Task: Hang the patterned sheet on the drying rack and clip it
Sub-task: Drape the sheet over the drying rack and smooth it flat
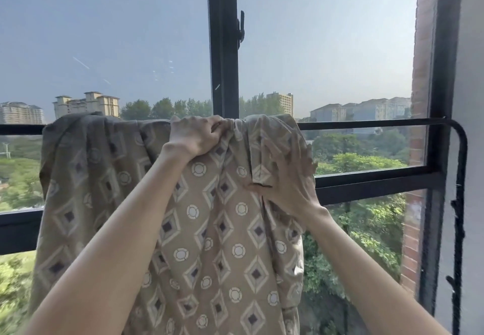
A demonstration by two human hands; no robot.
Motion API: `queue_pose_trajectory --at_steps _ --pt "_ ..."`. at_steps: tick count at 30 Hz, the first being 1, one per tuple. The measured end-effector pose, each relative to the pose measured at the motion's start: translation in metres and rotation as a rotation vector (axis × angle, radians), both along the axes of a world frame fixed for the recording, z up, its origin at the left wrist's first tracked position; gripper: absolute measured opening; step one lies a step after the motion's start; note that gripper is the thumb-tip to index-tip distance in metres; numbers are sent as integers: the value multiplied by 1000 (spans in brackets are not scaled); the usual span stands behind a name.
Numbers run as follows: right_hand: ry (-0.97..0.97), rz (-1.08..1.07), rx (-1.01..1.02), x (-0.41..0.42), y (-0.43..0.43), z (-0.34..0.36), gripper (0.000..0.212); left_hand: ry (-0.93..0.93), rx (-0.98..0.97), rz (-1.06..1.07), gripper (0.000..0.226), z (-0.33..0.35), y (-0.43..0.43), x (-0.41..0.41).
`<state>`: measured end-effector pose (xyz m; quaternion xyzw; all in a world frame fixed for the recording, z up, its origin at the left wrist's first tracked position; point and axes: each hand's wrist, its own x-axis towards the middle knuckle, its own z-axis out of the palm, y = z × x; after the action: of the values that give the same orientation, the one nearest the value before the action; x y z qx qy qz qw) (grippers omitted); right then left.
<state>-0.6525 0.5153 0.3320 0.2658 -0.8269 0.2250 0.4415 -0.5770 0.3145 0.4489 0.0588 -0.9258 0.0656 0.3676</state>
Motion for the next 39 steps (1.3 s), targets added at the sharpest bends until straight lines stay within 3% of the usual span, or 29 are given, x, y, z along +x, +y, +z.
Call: queue_pose_trajectory --at_steps 2,4,7,9,17,24,28,33,39 --pt "-93 16 -141 -3 9 -9 104 -10 5 -1 51 1 1 4" --pt "-156 142 -289 -2 12 -8 86 -15 3 2 51 0 2 8" --pt "-7 124 -524 3 16 26 37 -20 6 9 52 0 1 15" --pt "56 35 -608 9 20 62 26 -29 5 16 54 2 1 20" --pt "194 -88 -647 10 38 153 25 -16 -16 14 59 6 23 24" --pt "257 35 -617 -30 74 211 15 273 -82 -169 44 9 119 -25" --pt "311 111 -655 -68 97 240 9 162 -106 -74 49 22 148 -60" --pt "109 41 -485 -127 110 228 8 -85 76 -47 45 33 146 -81" --pt "-131 -85 -161 -180 108 186 31 -100 55 -16 49 27 143 -87"
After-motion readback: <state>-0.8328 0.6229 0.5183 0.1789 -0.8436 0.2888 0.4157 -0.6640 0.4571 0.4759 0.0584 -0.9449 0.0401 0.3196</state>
